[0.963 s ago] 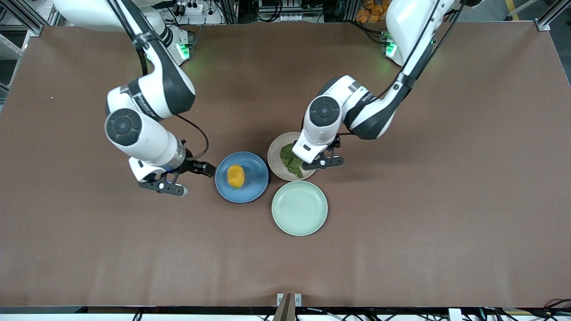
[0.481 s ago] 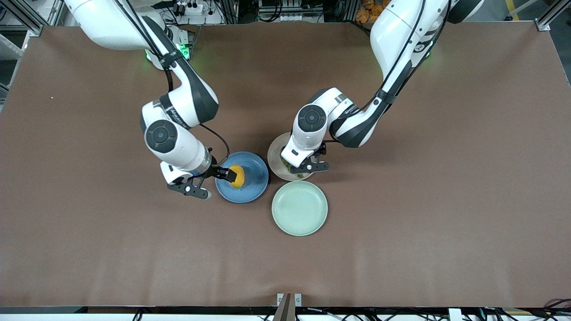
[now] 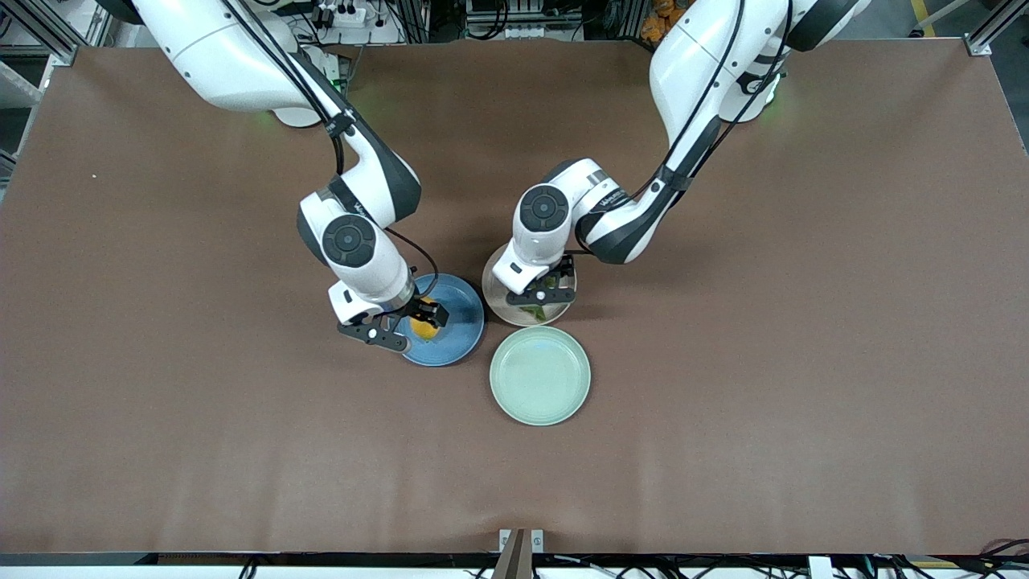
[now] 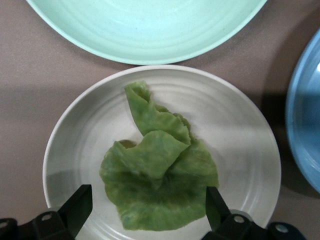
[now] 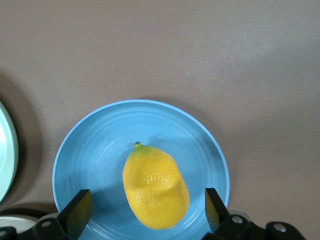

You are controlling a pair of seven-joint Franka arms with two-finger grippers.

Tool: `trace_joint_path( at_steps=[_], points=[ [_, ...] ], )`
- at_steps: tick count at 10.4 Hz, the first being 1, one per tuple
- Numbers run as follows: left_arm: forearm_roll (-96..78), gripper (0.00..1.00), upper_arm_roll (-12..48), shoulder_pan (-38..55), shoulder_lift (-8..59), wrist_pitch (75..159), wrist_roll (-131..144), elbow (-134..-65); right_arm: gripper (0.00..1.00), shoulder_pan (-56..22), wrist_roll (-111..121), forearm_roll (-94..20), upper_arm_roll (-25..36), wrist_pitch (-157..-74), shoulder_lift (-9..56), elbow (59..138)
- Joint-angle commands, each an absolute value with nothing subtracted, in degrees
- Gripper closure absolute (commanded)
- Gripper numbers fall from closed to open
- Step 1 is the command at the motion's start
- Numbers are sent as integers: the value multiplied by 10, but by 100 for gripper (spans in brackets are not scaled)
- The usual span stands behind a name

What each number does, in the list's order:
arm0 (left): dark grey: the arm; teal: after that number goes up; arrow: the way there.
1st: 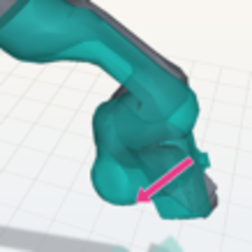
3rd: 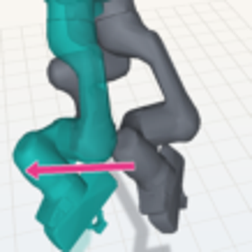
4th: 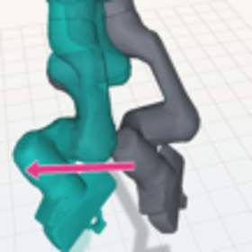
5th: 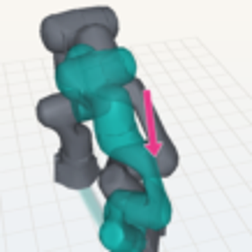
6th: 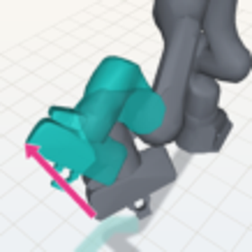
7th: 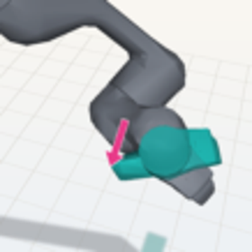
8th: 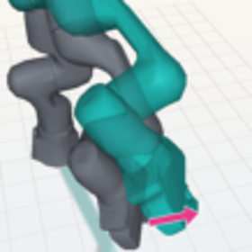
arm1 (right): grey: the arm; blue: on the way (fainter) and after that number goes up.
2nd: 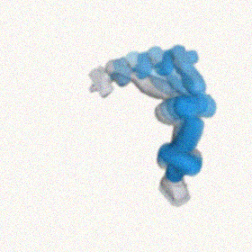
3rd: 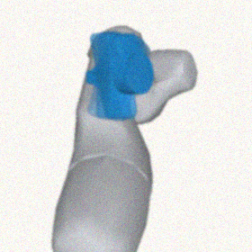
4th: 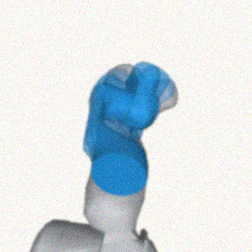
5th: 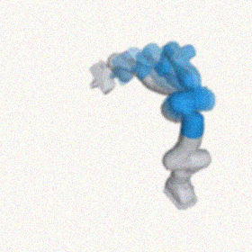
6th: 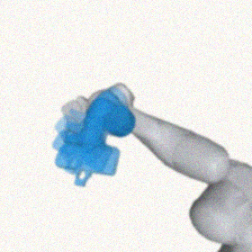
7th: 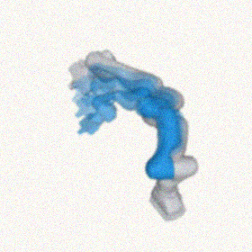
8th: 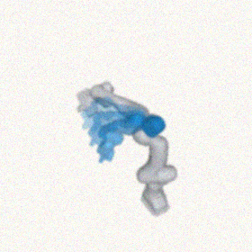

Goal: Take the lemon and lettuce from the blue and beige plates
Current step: 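Lower both grippers and close the right on lemon, left on lettuce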

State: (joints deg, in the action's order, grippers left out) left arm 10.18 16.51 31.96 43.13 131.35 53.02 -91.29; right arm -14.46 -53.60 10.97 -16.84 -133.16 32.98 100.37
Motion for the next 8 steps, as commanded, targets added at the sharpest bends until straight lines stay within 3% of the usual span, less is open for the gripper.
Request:
trace_joint_path(
  at_steps=[1, 8],
  points=[
    [127, 0, 156, 330, 452, 1333, 544, -898, 0, -143, -560, 146, -175, -1347, 343, 1005],
    [126, 0, 138, 344, 461, 1369, 550, -897, 0, -156, -625, 219, -177, -1362, 384, 1005]
  ],
)
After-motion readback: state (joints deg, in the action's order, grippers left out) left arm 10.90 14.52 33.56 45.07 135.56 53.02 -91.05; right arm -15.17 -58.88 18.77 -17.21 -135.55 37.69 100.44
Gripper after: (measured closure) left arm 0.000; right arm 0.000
